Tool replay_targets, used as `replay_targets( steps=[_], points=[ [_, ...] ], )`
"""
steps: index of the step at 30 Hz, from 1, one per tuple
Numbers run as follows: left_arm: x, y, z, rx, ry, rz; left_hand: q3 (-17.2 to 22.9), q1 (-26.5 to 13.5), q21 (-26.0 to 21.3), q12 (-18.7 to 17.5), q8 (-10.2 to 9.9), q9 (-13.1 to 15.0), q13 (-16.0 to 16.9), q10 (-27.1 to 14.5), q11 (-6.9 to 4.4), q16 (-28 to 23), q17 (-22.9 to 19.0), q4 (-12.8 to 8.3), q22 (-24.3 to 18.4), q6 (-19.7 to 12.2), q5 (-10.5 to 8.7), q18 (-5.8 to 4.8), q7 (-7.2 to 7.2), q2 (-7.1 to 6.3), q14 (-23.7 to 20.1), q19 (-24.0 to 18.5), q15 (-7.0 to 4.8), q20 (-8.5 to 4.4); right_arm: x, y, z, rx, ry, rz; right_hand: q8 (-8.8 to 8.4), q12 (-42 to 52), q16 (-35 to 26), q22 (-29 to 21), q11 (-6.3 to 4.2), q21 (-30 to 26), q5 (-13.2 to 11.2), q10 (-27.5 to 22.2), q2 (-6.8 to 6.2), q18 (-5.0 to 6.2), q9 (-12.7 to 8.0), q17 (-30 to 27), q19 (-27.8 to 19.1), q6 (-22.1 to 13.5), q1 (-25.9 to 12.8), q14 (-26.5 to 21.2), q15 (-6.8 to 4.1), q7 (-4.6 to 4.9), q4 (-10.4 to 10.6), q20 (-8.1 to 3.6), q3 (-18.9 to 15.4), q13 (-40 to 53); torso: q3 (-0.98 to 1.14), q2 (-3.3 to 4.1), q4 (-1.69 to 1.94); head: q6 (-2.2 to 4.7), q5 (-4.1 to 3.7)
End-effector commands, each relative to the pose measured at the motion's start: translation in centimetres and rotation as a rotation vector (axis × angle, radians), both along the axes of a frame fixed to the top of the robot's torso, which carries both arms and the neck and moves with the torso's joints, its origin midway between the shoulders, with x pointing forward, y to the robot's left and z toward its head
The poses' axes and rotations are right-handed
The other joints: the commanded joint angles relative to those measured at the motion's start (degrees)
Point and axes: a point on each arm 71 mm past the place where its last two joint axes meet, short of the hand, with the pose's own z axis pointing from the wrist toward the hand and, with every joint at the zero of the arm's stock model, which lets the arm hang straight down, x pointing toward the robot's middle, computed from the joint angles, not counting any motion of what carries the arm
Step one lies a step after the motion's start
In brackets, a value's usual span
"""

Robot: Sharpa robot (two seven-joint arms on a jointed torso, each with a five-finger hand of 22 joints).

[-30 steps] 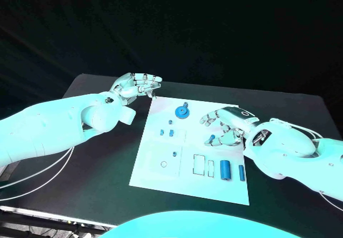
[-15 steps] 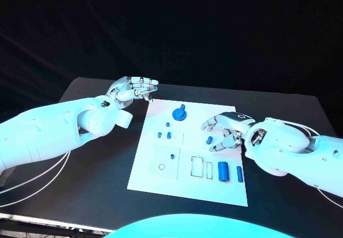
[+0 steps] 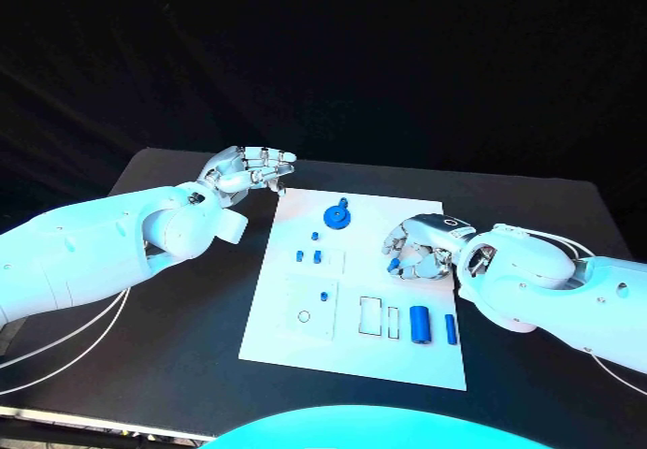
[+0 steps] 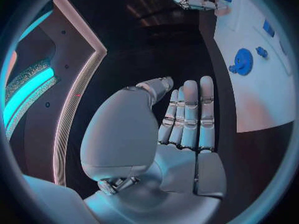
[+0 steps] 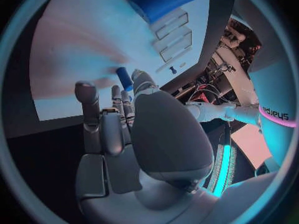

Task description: Assemble the parts on the task board

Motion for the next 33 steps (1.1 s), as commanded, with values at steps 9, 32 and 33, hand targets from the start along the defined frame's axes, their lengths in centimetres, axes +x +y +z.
replay_targets(
  steps=[9,32,33],
  points=[
    [0.08,-0.12,0.07,-0.006,-0.009,-0.005,-0.4,-0.1,0.2,-0.4,0.6,0.0,-0.2,-0.1,0.27,-0.3,-0.1,0.1,0.1,0.7,-0.28,0.79,0.05,0.56,-0.4,-0.4,0.05,0.01,-0.09,0.2,0.23,0.042,-0.03,-0.002,-0.44,-2.5,0.7,2.8,-0.42,2.6,-0.1,5.0,-2.59,-0.83,-1.5,1.6,1.9,4.0,-1.9,1.8,-0.47,-0.11,-0.1,-0.38,11.0,-1.2,0.0,0.0,-0.03,-0.15,0.06],
    [0.14,-0.01,0.01,-0.007,-0.007,-0.001,-0.5,-0.4,0.1,-0.3,1.1,0.2,-0.3,0.0,0.14,-0.3,-0.1,0.2,0.1,1.5,-0.28,0.81,-0.19,0.76,-0.4,-0.5,-0.02,0.01,-0.13,0.06,-0.37,0.004,0.006,-0.002,-0.86,-5.7,0.9,3.0,0.1,1.6,-0.5,4.3,-7.01,-0.75,-1.9,2.5,1.4,4.7,-4.4,1.9,-0.16,0.26,-0.4,-0.15,17.0,-1.2,-0.01,-0.01,-0.05,-0.35,0.14],
    [0.14,-0.02,0.0,-0.007,-0.007,-0.001,-0.5,-0.4,0.1,-0.3,1.1,0.2,-0.3,0.0,0.14,-0.3,-0.1,0.2,0.1,1.5,-0.28,0.81,-0.19,0.76,-0.4,-0.5,-0.02,0.01,-0.15,0.07,-0.39,0.003,0.007,-0.002,-0.86,-5.7,0.9,3.0,0.1,1.6,-0.5,4.3,-7.01,-0.75,-1.9,2.5,1.4,4.7,-4.4,1.9,-0.16,0.26,-0.4,-0.15,17.0,-1.2,0.0,0.0,-0.04,-0.36,0.18]
  ],
)
